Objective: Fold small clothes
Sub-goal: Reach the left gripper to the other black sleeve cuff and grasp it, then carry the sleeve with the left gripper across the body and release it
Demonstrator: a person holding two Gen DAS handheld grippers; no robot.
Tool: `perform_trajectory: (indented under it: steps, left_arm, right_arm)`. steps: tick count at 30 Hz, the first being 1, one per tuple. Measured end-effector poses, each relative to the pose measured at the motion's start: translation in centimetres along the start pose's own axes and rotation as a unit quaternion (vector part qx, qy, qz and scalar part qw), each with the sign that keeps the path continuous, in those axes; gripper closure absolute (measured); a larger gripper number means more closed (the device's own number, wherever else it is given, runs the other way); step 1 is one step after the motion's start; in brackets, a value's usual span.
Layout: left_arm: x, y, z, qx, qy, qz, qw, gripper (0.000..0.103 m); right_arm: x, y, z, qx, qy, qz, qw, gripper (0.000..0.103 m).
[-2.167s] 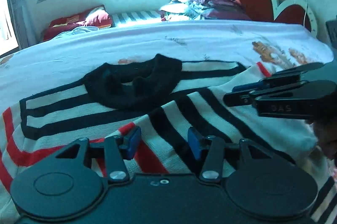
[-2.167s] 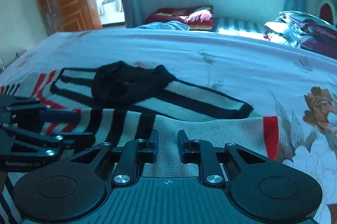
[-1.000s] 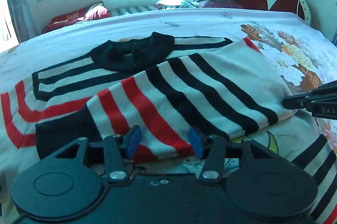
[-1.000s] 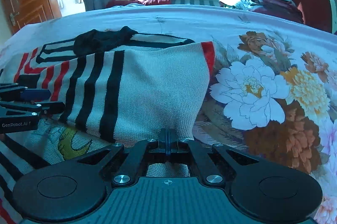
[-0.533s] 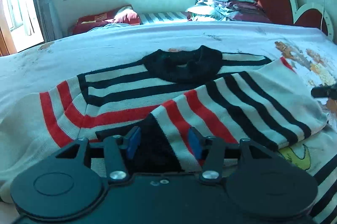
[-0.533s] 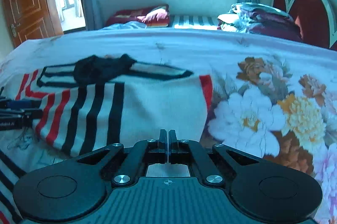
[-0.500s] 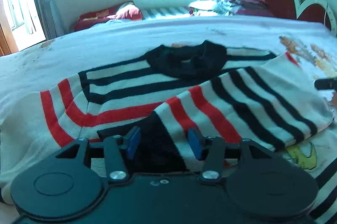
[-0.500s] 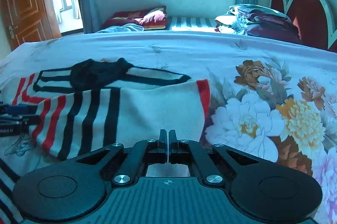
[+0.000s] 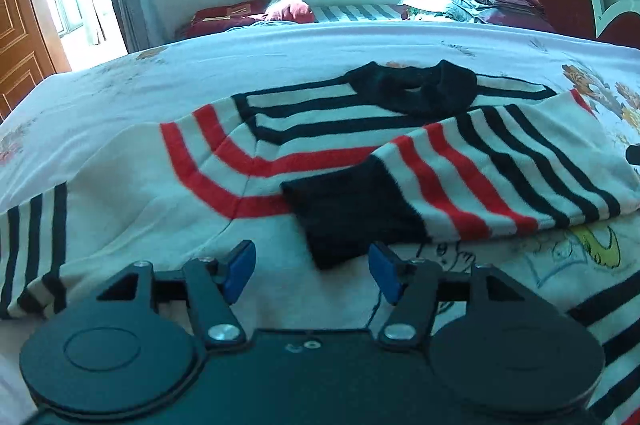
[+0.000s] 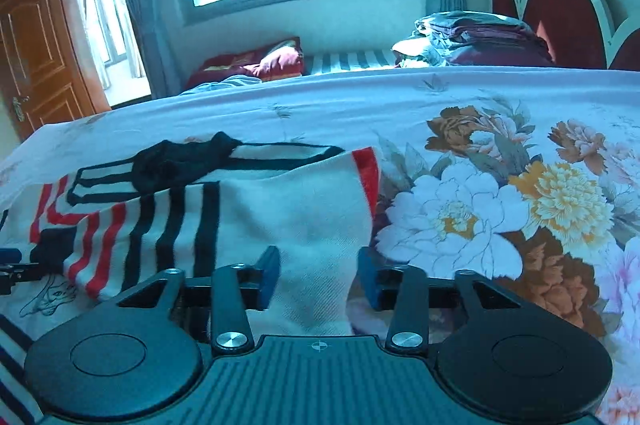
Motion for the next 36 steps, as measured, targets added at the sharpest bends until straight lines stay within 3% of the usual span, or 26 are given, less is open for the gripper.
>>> perform_trajectory:
  steps: [2, 5, 8, 9, 10, 12, 14, 18, 19, 20, 21, 24, 26, 28, 33, 35, 36]
  left_arm:
    - [-0.7, -0.7, -0.1, -0.013, 0.001, -0.004, 0.9999, 0.041]
    - [-1.9, -1.2, -0.3, -0.011, -0.017, 0.002, 0.9998, 0.041]
    - [-3.0, -1.2, 0.7, 0.008, -0.023, 0.000, 0.9997, 0.041]
    - [-3.7, -1.3, 1.1, 0.011, -0.021, 0.003, 0.9997, 0.041]
    - [-4.4, -1.5, 1.6, 0.015, -0.021, 0.010, 0.9996, 0.039]
    - [-6.5, -2.1, 2.9, 0.025, -0.010, 0.026, 0.9993, 0.032]
    - [-8.9, -2.8, 4.5, 0.040, 0.012, 0.043, 0.9982, 0.027]
    - [-16.0, -4.8, 8.0, 0.077, 0.034, 0.127, 0.9883, 0.030]
    - [-18.5, -5.5, 8.9, 0.089, 0.042, 0.168, 0.9809, 0.037]
    - [-20.7, -6.3, 9.6, 0.096, 0.051, 0.208, 0.9721, 0.056]
    - [-23.2, -7.1, 10.0, 0.098, 0.061, 0.256, 0.9596, 0.058]
    - [-29.7, -9.9, 11.0, 0.121, 0.070, 0.398, 0.9065, 0.057]
    - [-32.3, -11.2, 11.1, 0.129, 0.063, 0.454, 0.8793, 0.055]
    - [-33.8, -11.7, 11.1, 0.148, 0.037, 0.490, 0.8584, 0.052]
    - [-36.5, -11.4, 10.1, 0.177, -0.002, 0.525, 0.8325, 0.052]
    - [-37.1, -11.4, 9.7, 0.181, -0.003, 0.537, 0.8236, 0.064]
    - [-37.3, -11.3, 9.3, 0.169, 0.011, 0.534, 0.8282, 0.074]
  right_arm:
    - [-0.9, -1.9, -0.9, -0.042, -0.026, 0.020, 0.999, 0.083]
    - [-1.9, -2.0, -1.0, -0.049, -0.059, 0.041, 0.996, 0.082]
    - [-2.2, -0.4, 0.5, -0.027, -0.058, -0.013, 0.998, 0.082]
    - [-2.5, -0.2, 1.1, -0.021, -0.063, -0.020, 0.998, 0.077]
    - [-3.0, 0.0, 1.5, -0.018, -0.071, -0.021, 0.997, 0.060]
    - [-4.4, 0.0, 2.5, -0.010, -0.074, -0.012, 0.997, 0.048]
    - [-6.0, -0.3, 3.0, -0.013, -0.074, -0.004, 0.997, 0.048]
    - [-9.1, -1.0, 3.4, -0.022, -0.073, -0.001, 0.997, 0.048]
    - [-9.8, -1.2, 3.4, -0.025, -0.070, -0.004, 0.997, 0.048]
    - [-10.4, -1.3, 3.4, -0.027, -0.068, -0.008, 0.997, 0.048]
    - [-11.0, -1.4, 3.3, -0.030, -0.066, -0.011, 0.997, 0.048]
    - [-12.6, -1.3, 3.2, -0.033, -0.060, -0.022, 0.997, 0.048]
    - [-13.4, -1.1, 3.1, -0.034, -0.059, -0.026, 0.997, 0.048]
    - [-13.8, -0.7, 2.9, -0.034, -0.060, -0.037, 0.997, 0.048]
    - [-13.3, 0.0, 2.5, -0.040, -0.060, -0.083, 0.994, 0.048]
    - [-12.9, 0.1, 2.3, -0.042, -0.065, -0.093, 0.993, 0.048]
    - [-12.8, 0.1, 2.2, -0.044, -0.070, -0.096, 0.992, 0.048]
Point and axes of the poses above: each gripper's, at about its wrist camera, not at the fingertips, and z roughly against the way its jaws point, x to its right, y to its top, the point moved 6 cm from there along -z, roughly the way its jaws point, and after that the axes turned 8 degrees about -y, right-handed, at the moved point
